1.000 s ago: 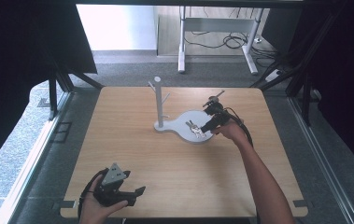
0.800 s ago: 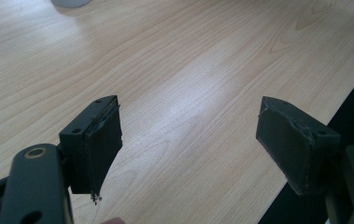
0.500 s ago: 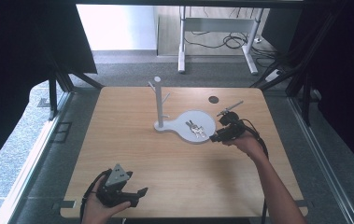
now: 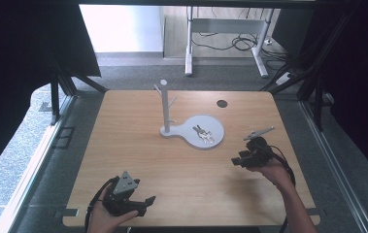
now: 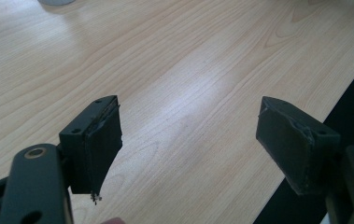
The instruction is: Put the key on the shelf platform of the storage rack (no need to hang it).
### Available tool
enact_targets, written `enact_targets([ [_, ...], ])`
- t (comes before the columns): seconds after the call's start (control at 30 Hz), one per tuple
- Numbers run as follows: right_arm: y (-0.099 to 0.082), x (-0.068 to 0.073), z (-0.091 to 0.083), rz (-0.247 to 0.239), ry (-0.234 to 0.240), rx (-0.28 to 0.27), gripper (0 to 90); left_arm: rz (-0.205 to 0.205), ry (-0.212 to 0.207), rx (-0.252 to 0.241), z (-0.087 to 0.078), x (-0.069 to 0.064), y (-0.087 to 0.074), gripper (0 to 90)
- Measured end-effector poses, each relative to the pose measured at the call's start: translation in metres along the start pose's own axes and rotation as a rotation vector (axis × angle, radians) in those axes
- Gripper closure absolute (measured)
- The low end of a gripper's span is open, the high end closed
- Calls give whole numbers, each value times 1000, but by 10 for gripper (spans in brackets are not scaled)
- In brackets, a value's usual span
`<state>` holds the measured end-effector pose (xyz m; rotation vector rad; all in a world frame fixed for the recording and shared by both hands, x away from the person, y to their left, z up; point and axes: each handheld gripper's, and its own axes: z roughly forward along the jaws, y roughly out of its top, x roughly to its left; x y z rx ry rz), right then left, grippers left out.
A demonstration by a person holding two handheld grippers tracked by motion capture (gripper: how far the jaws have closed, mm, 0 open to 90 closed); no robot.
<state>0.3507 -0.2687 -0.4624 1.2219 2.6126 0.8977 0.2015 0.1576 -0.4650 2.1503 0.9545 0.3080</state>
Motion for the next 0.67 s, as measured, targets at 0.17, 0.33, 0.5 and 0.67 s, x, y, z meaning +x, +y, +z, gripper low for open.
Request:
enact_targets([
  [0.17, -28, 0, -2, 22, -6, -14, 487, 0, 2, 1, 0, 0, 0, 228],
  [0.33, -52, 0, 0, 36, -26, -18, 484, 3, 1, 4, 1, -1, 0, 228],
  [0.5, -57, 2, -2, 37, -44, -28, 471, 6, 1, 5, 2, -2, 1, 228],
  [0.67, -59, 7, 4, -1, -117, 3, 400, 1, 7, 5, 2, 0, 0, 224],
])
